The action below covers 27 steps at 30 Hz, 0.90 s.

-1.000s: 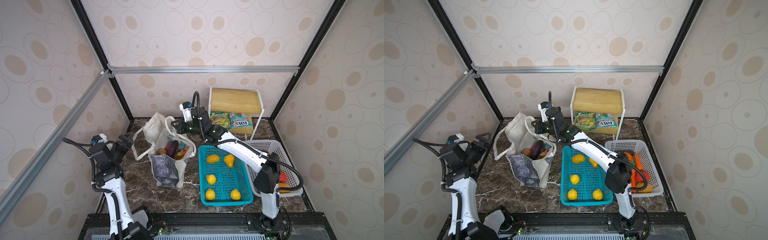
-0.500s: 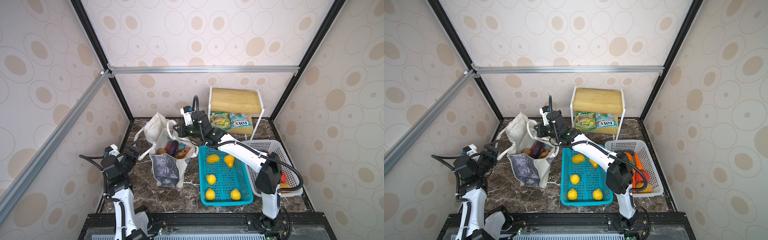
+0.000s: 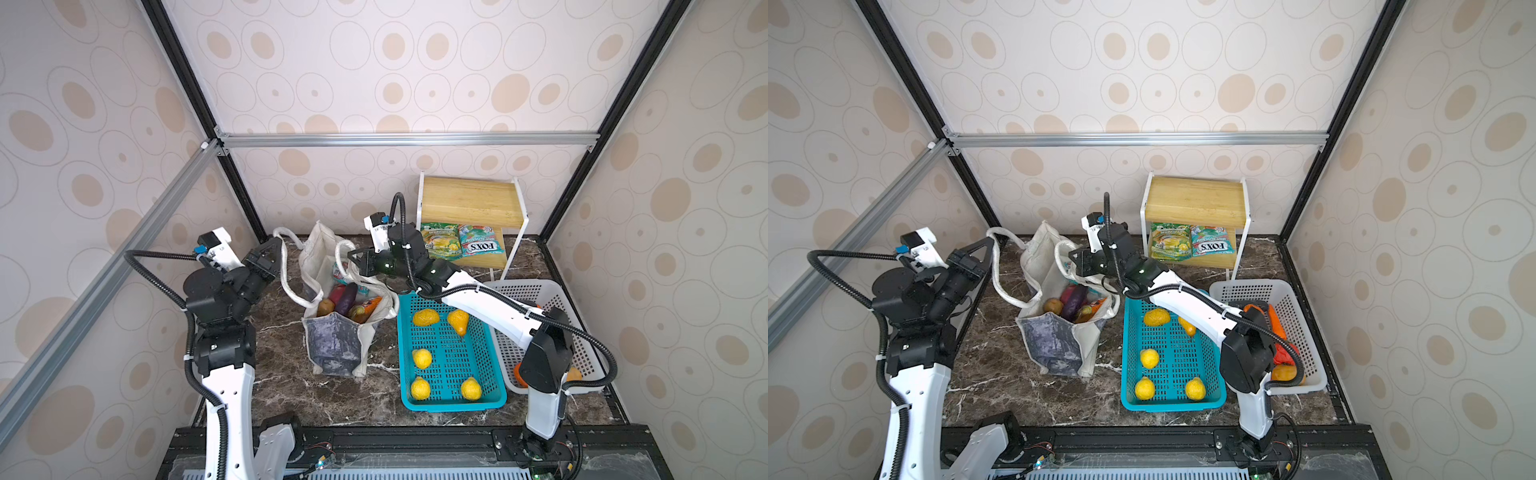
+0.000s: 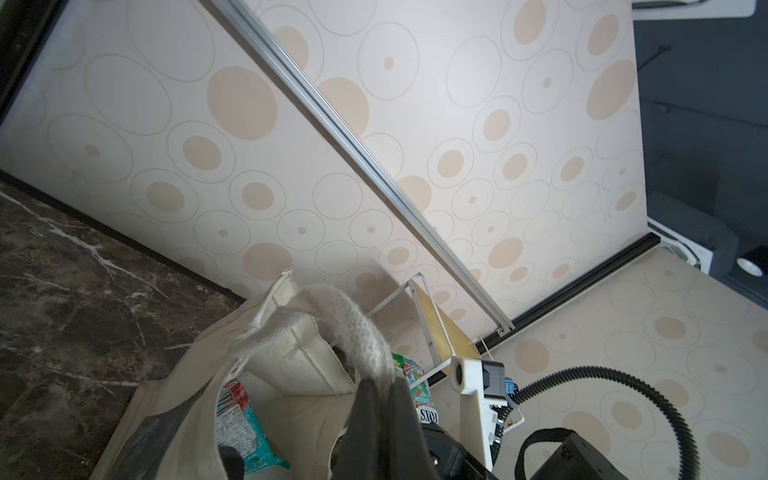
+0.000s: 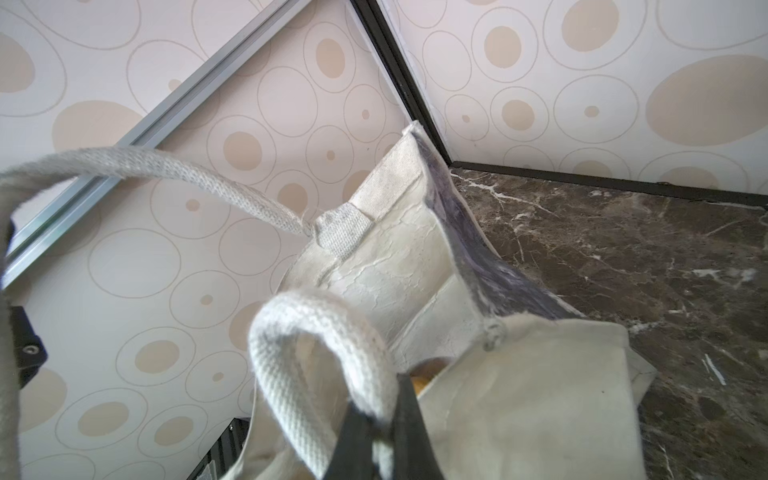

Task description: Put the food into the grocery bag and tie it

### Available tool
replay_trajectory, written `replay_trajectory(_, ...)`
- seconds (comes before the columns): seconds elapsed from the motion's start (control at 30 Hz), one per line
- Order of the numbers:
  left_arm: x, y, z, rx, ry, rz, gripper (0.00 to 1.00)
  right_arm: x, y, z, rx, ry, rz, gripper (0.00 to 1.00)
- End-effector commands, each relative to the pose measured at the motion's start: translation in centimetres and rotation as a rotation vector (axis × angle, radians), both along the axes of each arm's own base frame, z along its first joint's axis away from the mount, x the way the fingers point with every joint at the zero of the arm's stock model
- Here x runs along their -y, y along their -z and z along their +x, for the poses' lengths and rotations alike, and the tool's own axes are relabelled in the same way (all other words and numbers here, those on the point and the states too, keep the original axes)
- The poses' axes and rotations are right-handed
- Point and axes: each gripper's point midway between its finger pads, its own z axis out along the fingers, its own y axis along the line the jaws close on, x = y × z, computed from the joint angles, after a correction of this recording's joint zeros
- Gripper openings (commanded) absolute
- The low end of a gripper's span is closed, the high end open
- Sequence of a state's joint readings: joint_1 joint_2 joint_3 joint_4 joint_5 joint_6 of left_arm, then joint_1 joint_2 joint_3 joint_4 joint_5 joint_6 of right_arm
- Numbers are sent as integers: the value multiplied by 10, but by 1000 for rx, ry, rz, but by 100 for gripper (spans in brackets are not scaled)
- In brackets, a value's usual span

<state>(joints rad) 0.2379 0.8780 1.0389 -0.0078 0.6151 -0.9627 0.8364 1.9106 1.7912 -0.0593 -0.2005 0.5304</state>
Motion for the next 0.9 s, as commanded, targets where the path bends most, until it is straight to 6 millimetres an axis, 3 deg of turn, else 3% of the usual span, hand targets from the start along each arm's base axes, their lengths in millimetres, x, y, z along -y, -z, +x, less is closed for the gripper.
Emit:
replay_trajectory(0.0,14,4,12,-28,29,50,0,-4,-24,-11,11,-56,64,0)
replay_trajectory(0.2,52,28,30,-68,127,43,0,-26,-20,-28,29,-166,87,0)
replay_trajectory(0.53,135,16,46,-79,255,165,0,-46,-18,-16,23,-174,113,0)
replay_trajectory(0.6,138,12,45,-77,243,189,0,-45,-21,-11,21,-161,143,0)
replay_trajectory(0.77,122,3,39,-80,161,245,0,-36,-45,9,5,-157,304,0)
replay_trajectory(0.87,121,3,40,-108,156,297,1,-42,-55,13,0,-180,355,0)
